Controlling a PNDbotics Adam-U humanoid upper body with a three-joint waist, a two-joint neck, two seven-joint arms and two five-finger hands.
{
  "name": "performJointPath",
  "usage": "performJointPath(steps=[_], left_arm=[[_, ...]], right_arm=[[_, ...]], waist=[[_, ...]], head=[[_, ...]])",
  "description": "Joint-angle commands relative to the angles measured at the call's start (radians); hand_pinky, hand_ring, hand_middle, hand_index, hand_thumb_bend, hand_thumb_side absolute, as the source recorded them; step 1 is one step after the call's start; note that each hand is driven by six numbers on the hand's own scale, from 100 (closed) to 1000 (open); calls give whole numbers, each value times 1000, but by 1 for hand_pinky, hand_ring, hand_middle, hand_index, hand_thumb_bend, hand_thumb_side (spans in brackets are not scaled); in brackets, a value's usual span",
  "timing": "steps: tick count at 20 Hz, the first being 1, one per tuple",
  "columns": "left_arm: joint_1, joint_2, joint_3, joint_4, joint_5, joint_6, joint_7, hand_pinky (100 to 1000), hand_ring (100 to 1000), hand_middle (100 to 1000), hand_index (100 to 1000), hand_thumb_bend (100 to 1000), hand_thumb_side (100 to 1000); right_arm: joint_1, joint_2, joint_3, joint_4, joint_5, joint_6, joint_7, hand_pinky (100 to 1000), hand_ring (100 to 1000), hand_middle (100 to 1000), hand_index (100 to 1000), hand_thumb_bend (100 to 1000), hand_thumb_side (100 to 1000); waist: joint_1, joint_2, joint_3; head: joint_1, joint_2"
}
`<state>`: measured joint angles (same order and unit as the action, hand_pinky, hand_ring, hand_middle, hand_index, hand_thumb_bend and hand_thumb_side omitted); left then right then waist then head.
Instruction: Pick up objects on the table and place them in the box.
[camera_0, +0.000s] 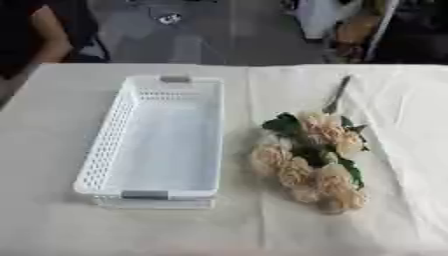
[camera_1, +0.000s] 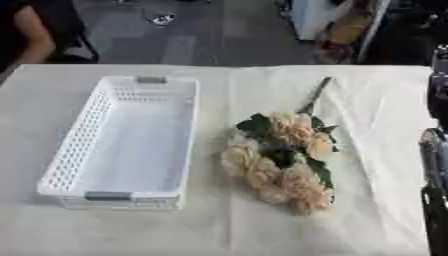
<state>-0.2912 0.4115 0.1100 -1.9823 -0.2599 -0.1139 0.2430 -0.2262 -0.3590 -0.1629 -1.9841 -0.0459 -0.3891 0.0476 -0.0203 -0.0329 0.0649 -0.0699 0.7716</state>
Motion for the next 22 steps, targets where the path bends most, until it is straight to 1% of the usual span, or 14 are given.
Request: performJointPath(steps=[1, 12, 13, 14, 15, 16, 17, 19, 20, 22], left_arm=[[-7, 26, -1, -18, -1, -1, -5, 573, 713, 754, 804, 100, 796], [-5, 26, -2, -18, 0, -1, -7, 572, 713, 754, 801, 100, 795], [-5, 26, -2, -18, 0, -1, -7, 572, 713, 754, 801, 100, 795], [-4, 25, -2, -18, -1, 0, -7, 571, 714, 755, 801, 100, 795], [-3, 25, -1, -18, -1, 1, -7, 571, 715, 758, 801, 100, 795], [0, 24, 1, -18, -2, 3, -5, 571, 715, 758, 801, 100, 796], [1, 25, 2, -18, -2, 4, -4, 571, 715, 757, 800, 100, 796], [3, 29, 2, -18, -4, 6, -4, 572, 714, 754, 800, 100, 795], [3, 32, 0, -18, -5, 7, -6, 572, 714, 753, 800, 100, 794], [3, 37, -2, -18, -7, 8, -11, 572, 714, 751, 800, 100, 793]], right_arm=[[-12, -8, -3, -16, -2, -3, 2, 648, 780, 731, 862, 100, 588], [-13, -6, -6, -16, 2, -2, 1, 649, 780, 732, 862, 100, 588], [-13, -6, -7, -16, 3, -1, 1, 650, 780, 732, 863, 100, 585], [-14, -7, -8, -16, 5, 0, 1, 652, 782, 734, 864, 100, 560], [-15, -10, -11, -16, 10, 1, 3, 657, 785, 737, 868, 100, 595], [-15, -23, -17, -16, 21, 3, 5, 661, 787, 739, 872, 100, 480], [-12, -45, -26, -16, 46, 2, 10, 666, 791, 742, 879, 100, 424], [-4, -111, -30, -16, 77, 2, 23, 678, 799, 752, 892, 100, 308], [3, -176, -29, -16, 94, 2, 35, 684, 804, 758, 896, 100, 245], [12, -275, -28, -11, 117, 7, 56, 704, 823, 777, 921, 100, 157]], waist=[[2, -8, 0], [3, -8, -1], [3, -8, 0], [4, -9, 4], [5, -9, 9], [6, -9, 16], [5, -10, 19], [3, -12, 24], [0, -14, 25], [-4, -16, 27]], head=[[-7, -2], [-8, -2], [-8, -2], [-4, -2], [2, -2], [13, -2], [21, -2], [29, -2], [35, -2], [45, -2]])
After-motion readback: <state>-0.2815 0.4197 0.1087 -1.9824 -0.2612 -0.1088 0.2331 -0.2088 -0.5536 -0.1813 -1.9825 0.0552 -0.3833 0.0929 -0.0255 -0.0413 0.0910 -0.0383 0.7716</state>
